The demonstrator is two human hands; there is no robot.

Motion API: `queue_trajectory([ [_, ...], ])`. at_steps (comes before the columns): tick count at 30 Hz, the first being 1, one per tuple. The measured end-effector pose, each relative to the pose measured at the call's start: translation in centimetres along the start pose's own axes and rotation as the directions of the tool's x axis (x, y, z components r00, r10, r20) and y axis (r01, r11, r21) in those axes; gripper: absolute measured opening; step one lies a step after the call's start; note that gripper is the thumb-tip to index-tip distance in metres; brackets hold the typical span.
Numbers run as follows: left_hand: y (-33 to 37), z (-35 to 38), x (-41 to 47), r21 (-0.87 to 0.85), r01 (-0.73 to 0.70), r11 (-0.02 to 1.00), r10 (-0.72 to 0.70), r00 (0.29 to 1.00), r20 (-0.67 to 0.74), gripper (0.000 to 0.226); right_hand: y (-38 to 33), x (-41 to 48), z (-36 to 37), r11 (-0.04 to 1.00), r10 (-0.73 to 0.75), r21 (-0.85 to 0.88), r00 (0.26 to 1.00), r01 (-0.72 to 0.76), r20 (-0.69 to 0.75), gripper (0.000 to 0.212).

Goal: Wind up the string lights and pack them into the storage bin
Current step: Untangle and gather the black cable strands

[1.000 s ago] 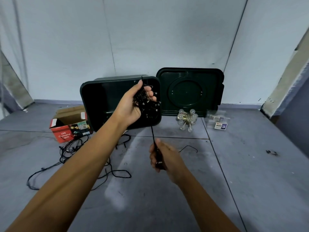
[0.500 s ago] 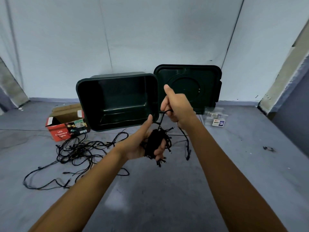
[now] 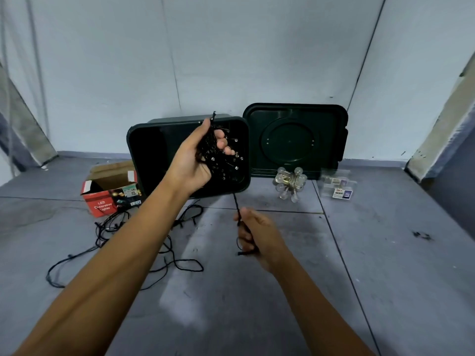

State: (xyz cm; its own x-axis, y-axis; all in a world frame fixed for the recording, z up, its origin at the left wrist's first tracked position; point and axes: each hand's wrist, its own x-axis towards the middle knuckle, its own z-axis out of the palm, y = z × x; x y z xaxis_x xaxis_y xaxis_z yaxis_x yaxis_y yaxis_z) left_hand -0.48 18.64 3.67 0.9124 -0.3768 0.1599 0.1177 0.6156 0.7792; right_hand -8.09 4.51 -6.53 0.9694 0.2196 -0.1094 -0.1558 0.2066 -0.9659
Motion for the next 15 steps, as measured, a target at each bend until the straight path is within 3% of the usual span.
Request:
queue_trajectory([
  [5, -1.5, -1.7, 0.5, 0.015, 0.026, 1.0, -0.024, 0.994, -0.105, 0.038, -2.5, -2.0, 2.1, 0.951, 0.0, -0.309, 0.995, 0.031, 0.101, 0.022],
  [9, -3.5, -2.8, -0.1, 0.119, 0.106, 0.987, -0.087, 0.983, -0.16, 0.036, -6.7, -2.2, 2.7, 0.815, -0.027, -0.571, 0.991, 0.097, 0.13, 0.019],
  [11, -4.5, -2.6, -1.0, 0.241, 0.161, 0.957, -0.12, 0.977, -0.176, 0.04, -9.0, -1.6, 2.7, 0.693, -0.076, -0.709, 0.99, 0.135, 0.115, 0.019],
  [15, -5.2, -1.3, -2.7, 0.376, 0.306, 0.875, -0.302, 0.951, -0.071, 0.066, -12.5, 0.3, 1.9, 0.368, -0.074, -0.907, 0.979, 0.205, 0.191, 0.02],
])
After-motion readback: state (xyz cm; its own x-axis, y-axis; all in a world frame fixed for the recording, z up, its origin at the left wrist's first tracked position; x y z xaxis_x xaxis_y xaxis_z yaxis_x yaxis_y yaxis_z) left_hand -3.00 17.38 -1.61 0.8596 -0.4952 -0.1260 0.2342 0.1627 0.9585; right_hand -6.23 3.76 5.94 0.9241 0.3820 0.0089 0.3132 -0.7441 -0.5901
